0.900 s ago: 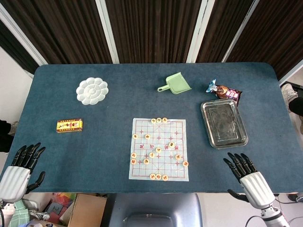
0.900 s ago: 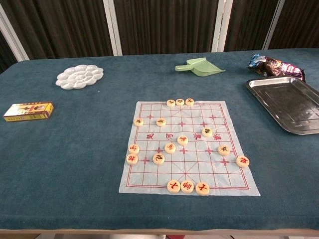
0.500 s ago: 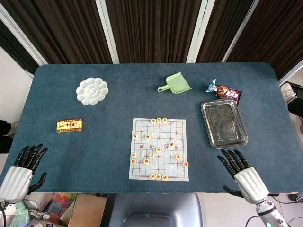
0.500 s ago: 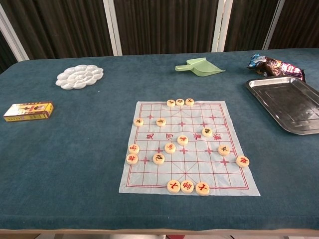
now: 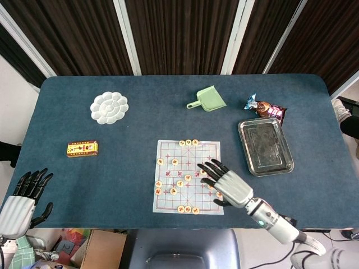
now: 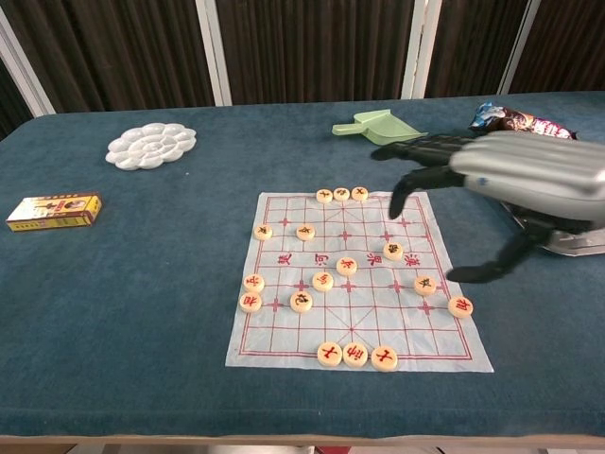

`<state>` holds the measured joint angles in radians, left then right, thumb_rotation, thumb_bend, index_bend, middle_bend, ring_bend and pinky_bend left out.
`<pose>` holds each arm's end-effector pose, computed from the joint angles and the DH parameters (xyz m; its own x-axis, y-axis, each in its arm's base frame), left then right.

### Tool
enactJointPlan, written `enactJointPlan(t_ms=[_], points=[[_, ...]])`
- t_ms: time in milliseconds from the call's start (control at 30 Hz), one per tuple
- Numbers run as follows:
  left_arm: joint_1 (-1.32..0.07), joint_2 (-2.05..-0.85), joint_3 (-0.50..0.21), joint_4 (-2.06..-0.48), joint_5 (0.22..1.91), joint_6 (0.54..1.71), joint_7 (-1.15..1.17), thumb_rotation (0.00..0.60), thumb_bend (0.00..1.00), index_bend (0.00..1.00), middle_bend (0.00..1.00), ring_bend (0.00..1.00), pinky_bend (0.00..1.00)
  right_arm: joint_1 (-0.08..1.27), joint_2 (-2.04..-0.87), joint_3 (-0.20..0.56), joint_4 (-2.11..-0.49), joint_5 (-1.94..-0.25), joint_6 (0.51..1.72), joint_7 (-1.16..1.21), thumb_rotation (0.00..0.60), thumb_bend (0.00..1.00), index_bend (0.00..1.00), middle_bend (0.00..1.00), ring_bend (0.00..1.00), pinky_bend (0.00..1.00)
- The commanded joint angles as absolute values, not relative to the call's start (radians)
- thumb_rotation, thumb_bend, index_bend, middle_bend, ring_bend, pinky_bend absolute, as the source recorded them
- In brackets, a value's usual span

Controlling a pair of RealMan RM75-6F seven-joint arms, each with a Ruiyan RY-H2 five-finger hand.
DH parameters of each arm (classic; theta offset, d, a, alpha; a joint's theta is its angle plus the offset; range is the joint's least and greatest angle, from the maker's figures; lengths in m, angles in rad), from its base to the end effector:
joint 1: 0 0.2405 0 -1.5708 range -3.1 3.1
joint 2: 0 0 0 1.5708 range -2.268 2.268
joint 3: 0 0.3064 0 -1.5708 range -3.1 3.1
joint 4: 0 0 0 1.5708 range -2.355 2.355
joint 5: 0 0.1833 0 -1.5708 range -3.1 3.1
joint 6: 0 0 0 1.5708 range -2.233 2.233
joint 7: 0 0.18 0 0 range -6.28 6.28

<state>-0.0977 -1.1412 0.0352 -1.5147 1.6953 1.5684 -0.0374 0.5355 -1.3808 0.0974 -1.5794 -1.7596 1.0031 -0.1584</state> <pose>-0.3287 0.2050 0.1896 0.4356 -0.0003 0.9001 0.8798 -0.2114 -0.4258 -0.1860 -0.3145 0.0333 0.5601 -0.1426 0.8161 -0.6520 -0.6836 0.3280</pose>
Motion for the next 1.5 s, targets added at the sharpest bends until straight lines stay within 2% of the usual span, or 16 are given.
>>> enactJointPlan(t_ms=[33, 700, 1500], points=[[-0.098, -1.139, 0.035, -1.514, 1.695, 1.569, -0.042, 0.600, 0.42, 0.00, 0.00, 0.00, 0.02, 0.620, -1.493, 0.150, -1.499, -1.694, 0.917, -0.221, 0.600, 0.40, 0.49, 0.00, 0.00, 0.00], [-0.097, -1.133, 0.031, -1.512, 1.687, 1.572, -0.061, 0.600, 0.42, 0.00, 0.00, 0.00, 0.02, 0.749, -1.720, 0.145, -1.259, -1.536, 0.820, -0.302, 0.600, 0.43, 0.56, 0.03, 0.00, 0.00], [-0.091, -1.123, 0.031, -1.507, 1.688, 1.586, -0.087, 0.600, 0.42, 0.00, 0.00, 0.00, 0.02, 0.801, -1.809, 0.138, -1.183, -1.437, 0.817, -0.339, 0.600, 0.46, 0.56, 0.03, 0.00, 0.00]])
